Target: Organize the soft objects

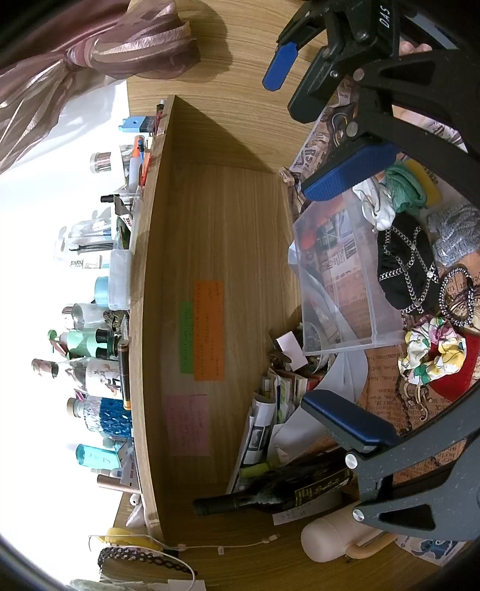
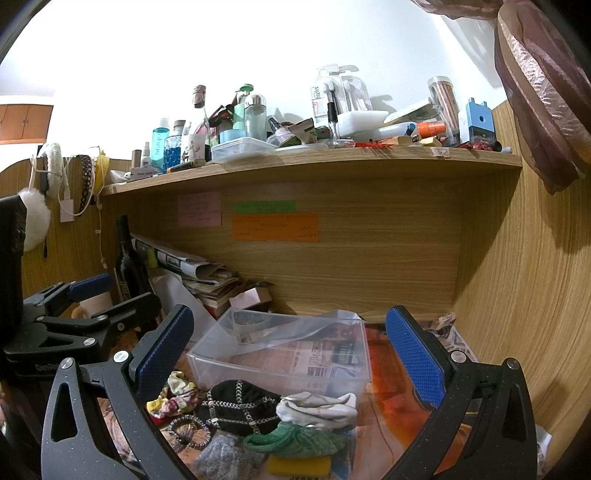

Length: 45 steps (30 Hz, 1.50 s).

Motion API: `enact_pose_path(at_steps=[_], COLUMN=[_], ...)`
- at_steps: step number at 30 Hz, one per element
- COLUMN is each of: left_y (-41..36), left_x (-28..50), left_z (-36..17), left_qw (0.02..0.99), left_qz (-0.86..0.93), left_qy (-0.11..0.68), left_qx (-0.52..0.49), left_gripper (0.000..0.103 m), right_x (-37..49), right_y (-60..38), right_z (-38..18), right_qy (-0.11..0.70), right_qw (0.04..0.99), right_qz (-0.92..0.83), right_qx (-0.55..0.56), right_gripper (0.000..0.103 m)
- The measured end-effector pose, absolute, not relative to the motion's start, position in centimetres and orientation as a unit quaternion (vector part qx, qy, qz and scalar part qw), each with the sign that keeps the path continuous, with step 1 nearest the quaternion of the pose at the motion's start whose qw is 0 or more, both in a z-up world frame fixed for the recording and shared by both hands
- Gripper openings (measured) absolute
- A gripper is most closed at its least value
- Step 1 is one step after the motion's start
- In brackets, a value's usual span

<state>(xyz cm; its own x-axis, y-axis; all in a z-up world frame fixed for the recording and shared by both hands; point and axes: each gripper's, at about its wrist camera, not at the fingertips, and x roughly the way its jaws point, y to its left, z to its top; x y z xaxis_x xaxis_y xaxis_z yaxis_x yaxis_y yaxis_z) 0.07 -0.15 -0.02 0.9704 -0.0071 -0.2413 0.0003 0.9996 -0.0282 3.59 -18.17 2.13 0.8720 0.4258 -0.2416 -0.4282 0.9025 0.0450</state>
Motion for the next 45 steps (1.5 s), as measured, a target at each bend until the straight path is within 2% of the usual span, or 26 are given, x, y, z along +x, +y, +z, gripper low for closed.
enact_pose_path(at_steps=[9, 18, 26, 29, 31, 34, 38, 45], left_y=[0.6, 3.0, 5.5, 6.5, 7.0, 7.8, 8.6, 9.3], left_x=[0.7, 2.3, 3.8, 4.8, 5.4, 6.4, 7.4, 8.5], left_z=[-1.1, -5.6, -9.2, -10.5, -11.3, -12.5, -13.5, -14.6], left_qw=[0.99, 0.974, 0.958, 0.951, 0.945, 0.937, 0.928, 0.92], left_qz=[0.0, 0.008, 0.021, 0.024, 0.025, 0.024, 0.019, 0.01], left_qy=[0.14, 0.226, 0.283, 0.304, 0.319, 0.341, 0.363, 0.382], left_qx=[-0.015, -0.025, -0.049, -0.057, -0.064, -0.07, -0.082, -0.09], left_gripper=[0.103, 0.103, 0.103, 0.103, 0.094, 0.086, 0.081, 0.063], right_x=[4.5, 7.3, 8.3, 9.3, 10.2, 11.5, 12.9, 14.5], right_y=[-18.1, -19.3, -19.9, -19.9, -19.9, -19.8, -19.9, -19.1], right_z=[1.2, -2.9, -5.1, -5.7, -6.1, -6.8, -7.9, -9.4], right_qy=[0.145, 0.233, 0.276, 0.291, 0.305, 0.328, 0.361, 0.4], right_qw=[0.966, 0.951, 0.94, 0.936, 0.93, 0.922, 0.908, 0.886], right_qz=[0.216, 0.206, 0.198, 0.2, 0.202, 0.205, 0.214, 0.236], right_qx=[-0.008, -0.008, -0.017, -0.018, -0.016, -0.013, -0.005, 0.007], right_gripper=[0.103, 0.103, 0.103, 0.098, 0.093, 0.089, 0.087, 0.087])
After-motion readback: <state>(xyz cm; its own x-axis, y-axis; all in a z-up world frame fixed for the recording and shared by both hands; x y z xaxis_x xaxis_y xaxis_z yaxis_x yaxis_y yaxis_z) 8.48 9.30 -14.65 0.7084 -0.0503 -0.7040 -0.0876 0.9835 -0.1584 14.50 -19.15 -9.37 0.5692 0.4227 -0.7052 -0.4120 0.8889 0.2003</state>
